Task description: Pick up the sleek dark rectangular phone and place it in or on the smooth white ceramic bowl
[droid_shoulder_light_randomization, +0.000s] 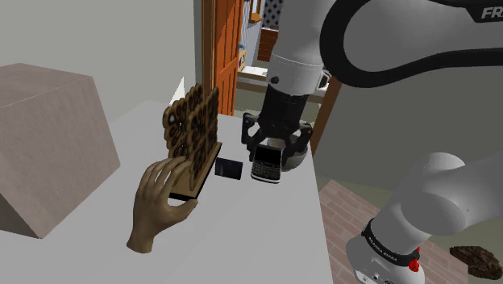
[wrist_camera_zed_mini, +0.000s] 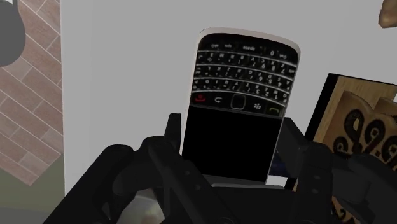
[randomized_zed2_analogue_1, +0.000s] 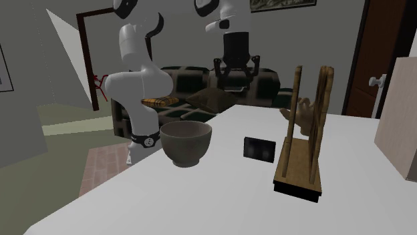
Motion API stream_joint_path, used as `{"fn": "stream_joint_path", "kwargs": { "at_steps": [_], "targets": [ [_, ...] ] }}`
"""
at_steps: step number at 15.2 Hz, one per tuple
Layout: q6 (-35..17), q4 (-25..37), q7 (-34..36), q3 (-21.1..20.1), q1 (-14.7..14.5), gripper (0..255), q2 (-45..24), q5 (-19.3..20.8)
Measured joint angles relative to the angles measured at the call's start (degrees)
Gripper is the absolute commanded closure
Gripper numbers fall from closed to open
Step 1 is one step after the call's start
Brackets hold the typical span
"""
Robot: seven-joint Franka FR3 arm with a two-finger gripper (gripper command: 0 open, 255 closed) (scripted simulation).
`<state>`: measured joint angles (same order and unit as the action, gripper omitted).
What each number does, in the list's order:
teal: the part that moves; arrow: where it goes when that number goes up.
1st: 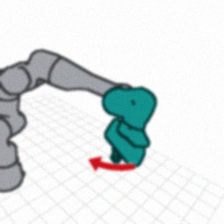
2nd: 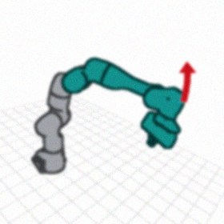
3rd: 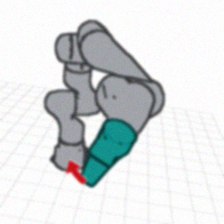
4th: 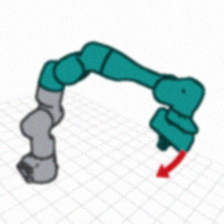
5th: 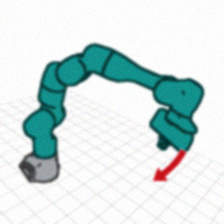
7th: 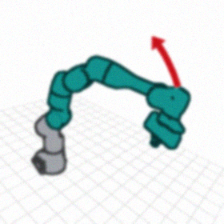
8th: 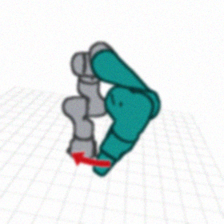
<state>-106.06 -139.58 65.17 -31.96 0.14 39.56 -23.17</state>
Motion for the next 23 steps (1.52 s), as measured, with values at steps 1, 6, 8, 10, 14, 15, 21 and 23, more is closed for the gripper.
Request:
{"fn": "stream_joint_path", "kwargs": {
  "at_steps": [1, 6, 8, 10, 14, 15, 21, 23],
  "targets": [
    [0.3, -0.4, -1.4, 1.4, 0.4, 255, 0.3, 0.6],
    [0.5, -2.8, -8.1, 7.3, 2.6, 255, 1.3, 3.6],
    [0.5, -2.8, -11.0, 9.7, 4.0, 255, 0.8, 5.2],
    [0.4, -3.0, -13.5, 11.8, 5.2, 255, 0.4, 6.6],
    [0.3, -2.0, -19.0, 16.5, 8.0, 255, -1.6, 9.9],
    [0.3, -1.9, -20.3, 17.6, 8.7, 255, -1.9, 10.6],
    [-3.4, -4.0, -23.2, 19.2, 9.9, 255, -3.8, 11.7],
    [-4.9, -5.3, -23.5, 19.2, 10.0, 255, -4.1, 11.6]
  ]
}}
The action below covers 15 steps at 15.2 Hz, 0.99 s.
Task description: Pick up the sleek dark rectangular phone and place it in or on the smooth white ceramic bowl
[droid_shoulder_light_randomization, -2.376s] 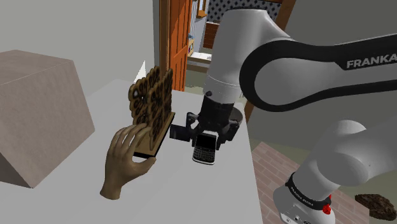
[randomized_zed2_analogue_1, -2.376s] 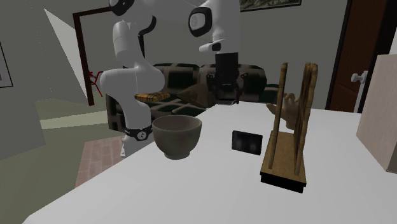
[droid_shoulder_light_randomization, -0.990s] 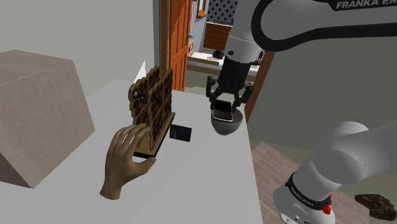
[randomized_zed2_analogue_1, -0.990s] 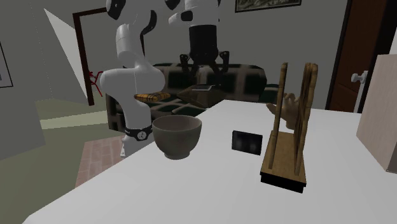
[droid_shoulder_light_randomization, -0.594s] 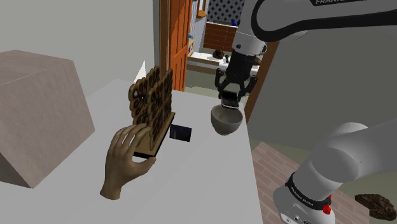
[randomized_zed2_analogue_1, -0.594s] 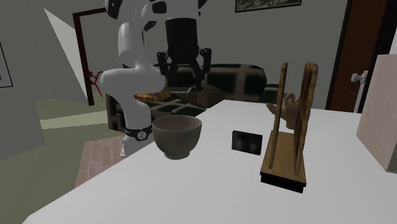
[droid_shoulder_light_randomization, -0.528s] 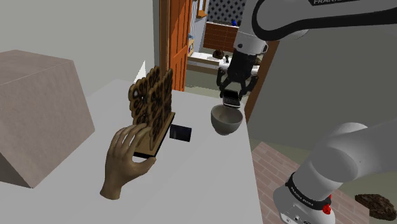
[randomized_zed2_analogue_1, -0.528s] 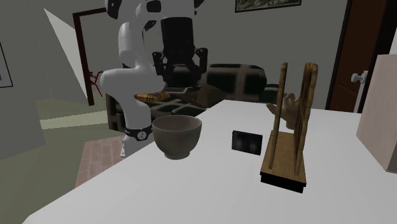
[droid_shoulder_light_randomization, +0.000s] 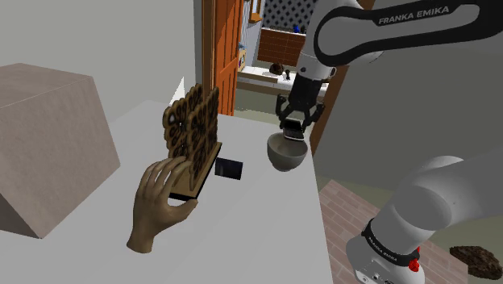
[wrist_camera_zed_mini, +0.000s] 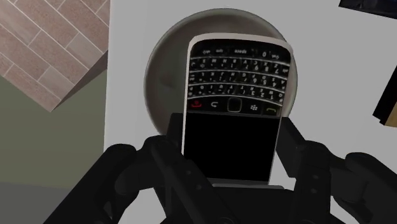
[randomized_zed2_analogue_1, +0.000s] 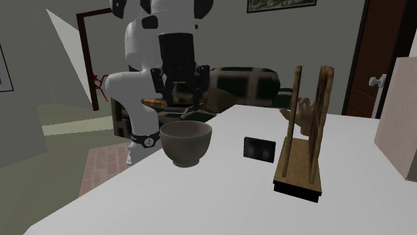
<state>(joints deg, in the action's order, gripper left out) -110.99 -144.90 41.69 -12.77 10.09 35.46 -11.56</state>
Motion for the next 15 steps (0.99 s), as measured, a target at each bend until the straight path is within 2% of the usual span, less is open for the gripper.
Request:
{"fn": "stream_joint_path", "kwargs": {
  "at_steps": [8, 14, 15],
  "targets": [
    [-6.4, -4.7, -0.2, -0.9, -0.3, 255, -1.7, -0.8],
    [-7.1, -5.1, -0.4, -0.9, -0.3, 255, -1.9, -0.8],
    [-7.1, -5.1, -0.4, -0.9, -0.3, 0, -1.9, -0.8]
  ]
}}
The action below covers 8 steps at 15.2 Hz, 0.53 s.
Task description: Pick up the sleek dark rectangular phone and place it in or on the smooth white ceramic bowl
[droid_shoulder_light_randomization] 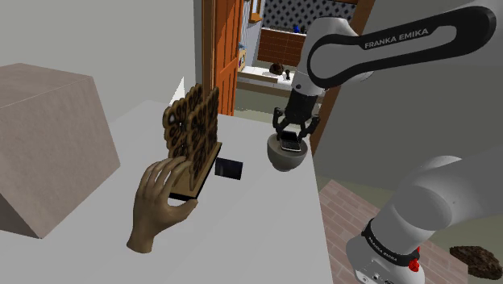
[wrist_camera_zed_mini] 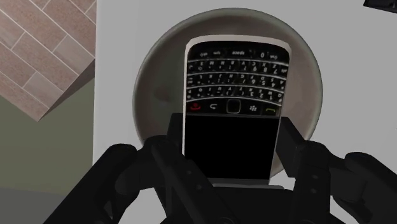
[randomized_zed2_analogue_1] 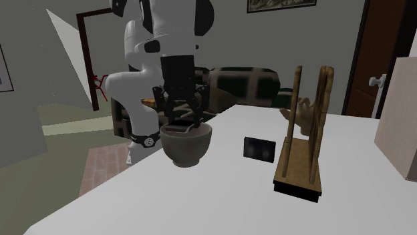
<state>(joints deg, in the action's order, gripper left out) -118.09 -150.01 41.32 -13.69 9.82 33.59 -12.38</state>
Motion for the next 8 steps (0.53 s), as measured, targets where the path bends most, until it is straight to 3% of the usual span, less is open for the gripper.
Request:
{"fn": "stream_joint_path", "kwargs": {
  "at_steps": [6, 8],
  "targets": [
    [0.0, -0.1, 0.0, 0.0, 0.0, 0, -0.1, 0.0],
    [2.5, 1.8, 0.0, 0.4, 0.2, 0, 0.6, 0.4]
  ]
}}
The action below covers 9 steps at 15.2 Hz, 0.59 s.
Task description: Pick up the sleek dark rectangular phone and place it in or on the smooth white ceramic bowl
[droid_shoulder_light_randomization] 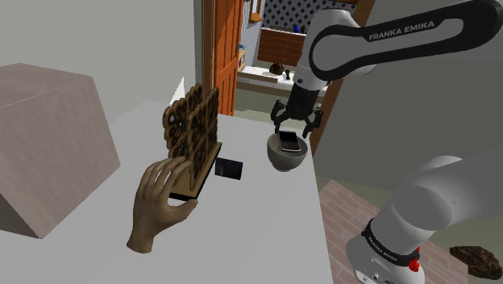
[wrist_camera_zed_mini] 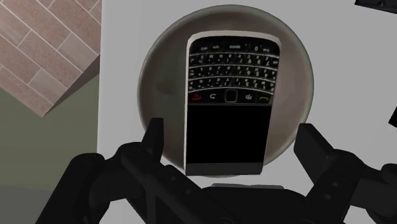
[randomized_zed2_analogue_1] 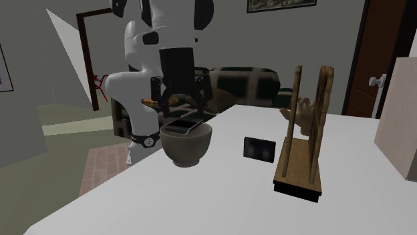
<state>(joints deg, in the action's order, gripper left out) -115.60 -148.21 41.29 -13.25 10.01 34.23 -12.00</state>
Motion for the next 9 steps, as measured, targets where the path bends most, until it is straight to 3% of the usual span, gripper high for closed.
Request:
{"fn": "stream_joint_path", "kwargs": {
  "at_steps": [3, 9],
  "targets": [
    [4.7, 3.2, 0.1, 0.8, 0.2, 0, 1.6, 0.5],
    [5.5, 3.9, 0.2, 0.8, 0.2, 0, 1.6, 0.6]
  ]
}}
